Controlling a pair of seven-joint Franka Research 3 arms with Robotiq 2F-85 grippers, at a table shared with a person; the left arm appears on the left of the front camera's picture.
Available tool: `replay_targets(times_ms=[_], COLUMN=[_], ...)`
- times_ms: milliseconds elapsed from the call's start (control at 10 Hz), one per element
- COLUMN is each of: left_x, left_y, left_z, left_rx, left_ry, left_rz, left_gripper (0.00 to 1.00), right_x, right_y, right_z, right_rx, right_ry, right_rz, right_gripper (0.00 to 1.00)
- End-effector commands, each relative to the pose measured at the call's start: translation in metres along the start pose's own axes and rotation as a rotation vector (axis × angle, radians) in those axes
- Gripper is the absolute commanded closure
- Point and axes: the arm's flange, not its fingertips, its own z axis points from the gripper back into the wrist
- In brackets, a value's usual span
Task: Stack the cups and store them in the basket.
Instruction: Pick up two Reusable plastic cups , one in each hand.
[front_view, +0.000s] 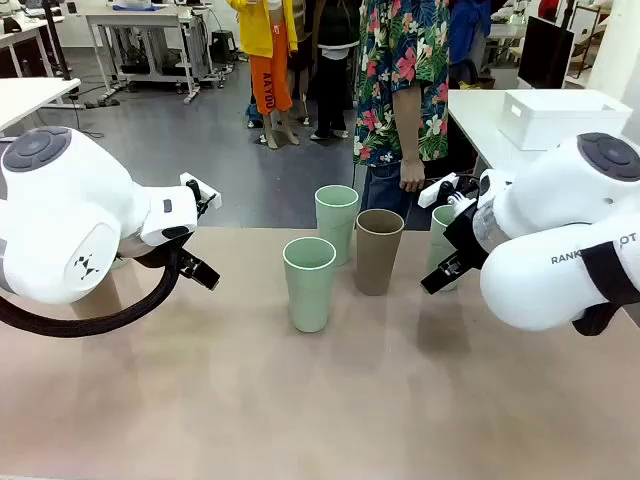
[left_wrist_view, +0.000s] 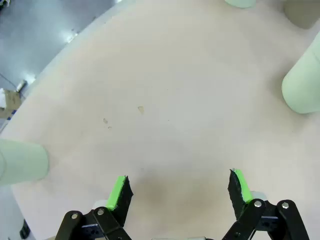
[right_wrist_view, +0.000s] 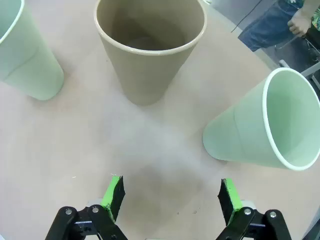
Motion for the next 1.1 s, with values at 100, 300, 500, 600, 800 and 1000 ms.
replay_targets(times_ms=[100, 300, 500, 600, 800, 1000], left_x=[0.0001, 0.0001, 0.0001, 0.0001, 0.0001, 0.0000], left_y=[0.0000, 0.0000, 0.0000, 0.0000, 0.0000, 0.0000], left_z=[0.0001, 0.0001, 0.0001, 0.0001, 0.0001, 0.0000], left_rx=[0.000, 0.000, 0.000, 0.000, 0.000, 0.000], left_ry=[0.000, 0.000, 0.000, 0.000, 0.000, 0.000], left_rz=[0.000, 0.000, 0.000, 0.000, 0.000, 0.000], left_gripper=[0.00, 0.00, 0.00, 0.00, 0.00, 0.00], right_x=[0.0000, 0.0000, 0.0000, 0.0000, 0.0000, 0.0000], right_y=[0.0000, 0.0000, 0.0000, 0.0000, 0.0000, 0.0001], right_z=[0.0000, 0.0000, 0.0000, 0.0000, 0.0000, 0.0000], right_rx=[0.000, 0.000, 0.000, 0.000, 0.000, 0.000], right_ry=[0.000, 0.000, 0.000, 0.000, 0.000, 0.000], right_rz=[0.000, 0.000, 0.000, 0.000, 0.000, 0.001], right_gripper=[0.00, 0.00, 0.00, 0.00, 0.00, 0.00])
